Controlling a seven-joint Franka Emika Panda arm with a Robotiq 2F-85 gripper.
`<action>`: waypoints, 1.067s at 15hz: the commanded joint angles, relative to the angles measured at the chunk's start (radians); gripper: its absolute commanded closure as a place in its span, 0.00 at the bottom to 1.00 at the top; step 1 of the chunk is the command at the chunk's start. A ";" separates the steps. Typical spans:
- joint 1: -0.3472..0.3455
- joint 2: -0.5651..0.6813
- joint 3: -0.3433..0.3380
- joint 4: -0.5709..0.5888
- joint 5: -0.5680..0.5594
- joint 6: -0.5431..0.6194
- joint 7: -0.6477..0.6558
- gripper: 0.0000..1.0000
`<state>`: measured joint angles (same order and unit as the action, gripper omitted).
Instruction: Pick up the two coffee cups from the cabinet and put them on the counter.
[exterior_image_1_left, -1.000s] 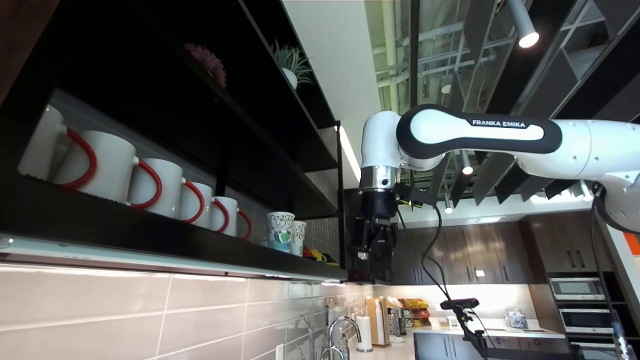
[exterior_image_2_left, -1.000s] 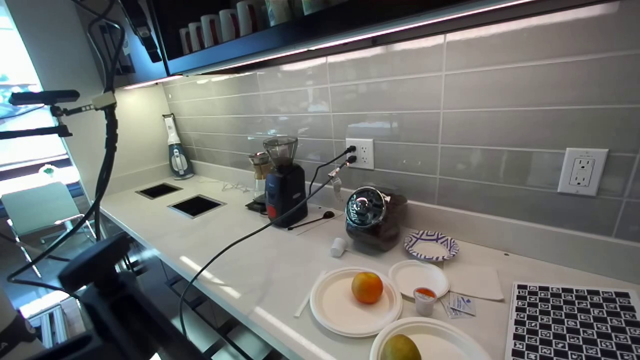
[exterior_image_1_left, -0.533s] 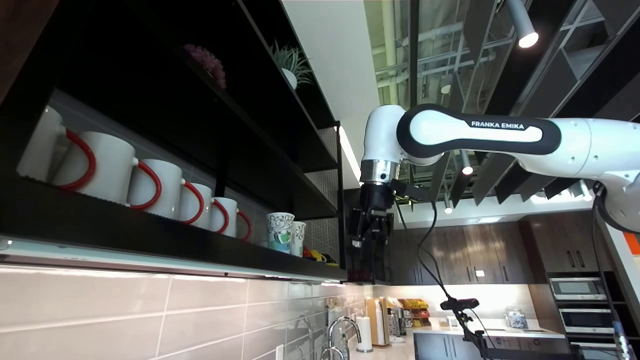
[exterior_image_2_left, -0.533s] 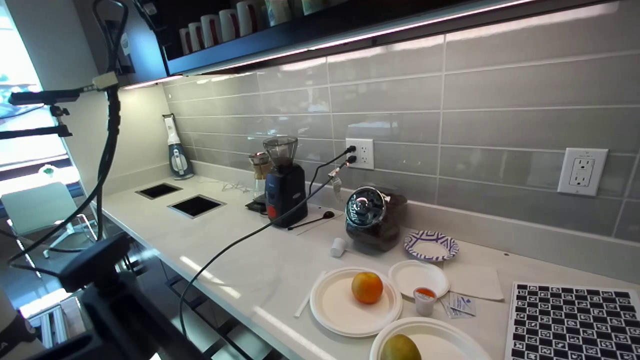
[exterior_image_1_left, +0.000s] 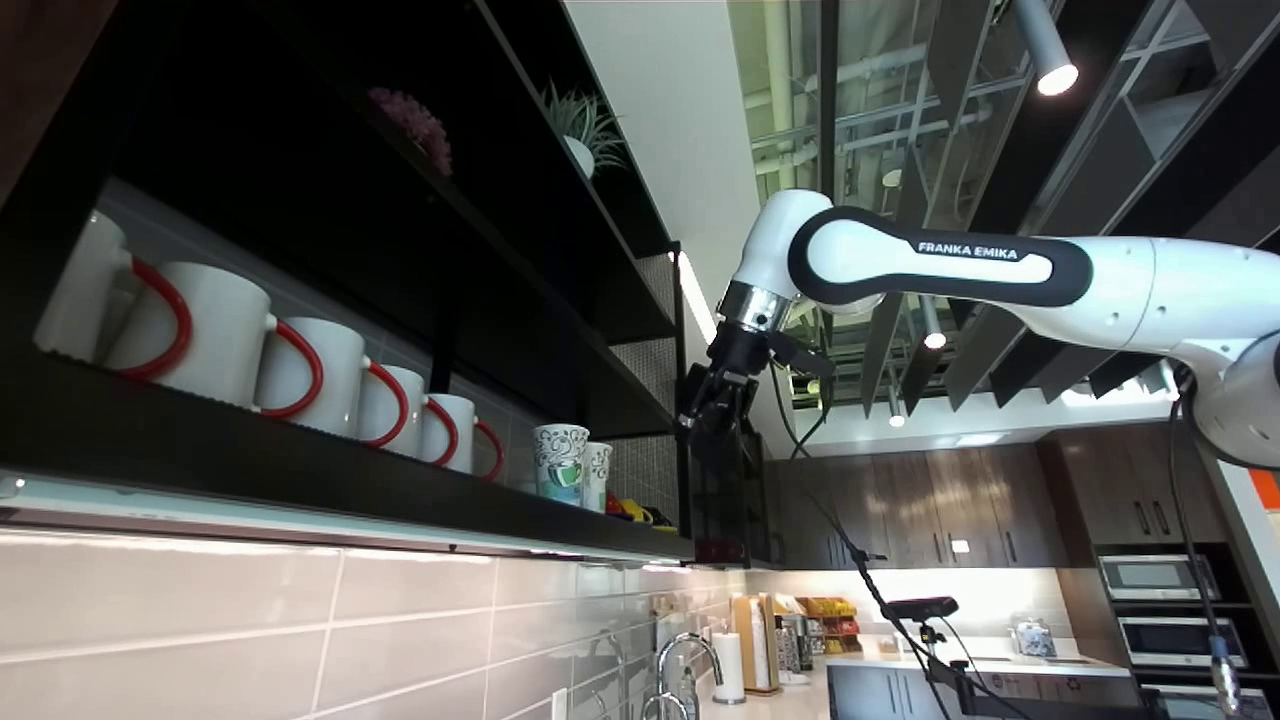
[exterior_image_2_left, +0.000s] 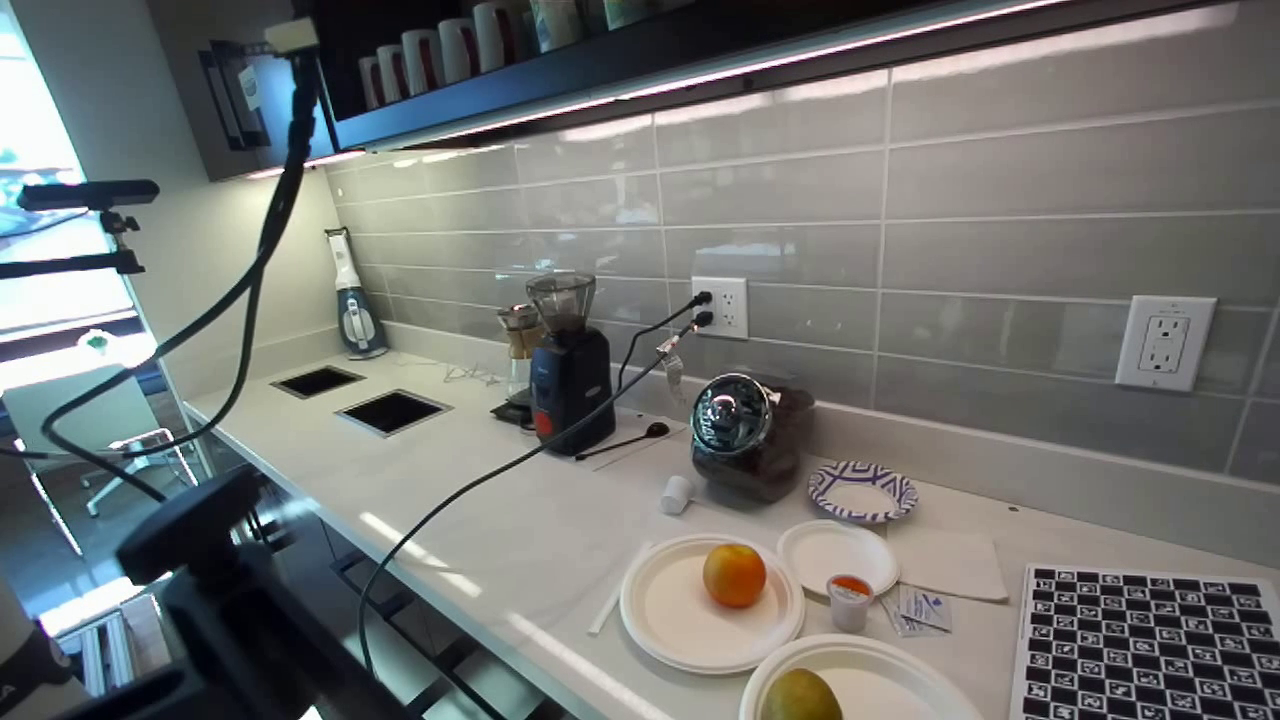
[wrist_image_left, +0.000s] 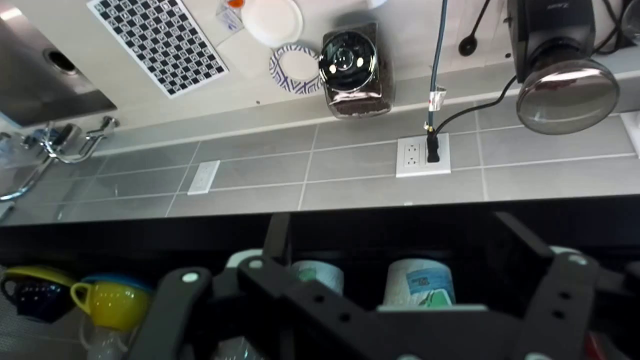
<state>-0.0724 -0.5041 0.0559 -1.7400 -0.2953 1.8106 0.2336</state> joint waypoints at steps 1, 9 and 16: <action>0.024 0.079 -0.063 0.128 0.053 0.023 -0.156 0.00; 0.034 0.140 -0.112 0.209 0.135 0.024 -0.319 0.00; 0.028 0.157 -0.113 0.228 0.115 0.053 -0.320 0.00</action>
<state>-0.0267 -0.3559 -0.0612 -1.5230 -0.1617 1.8371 -0.0899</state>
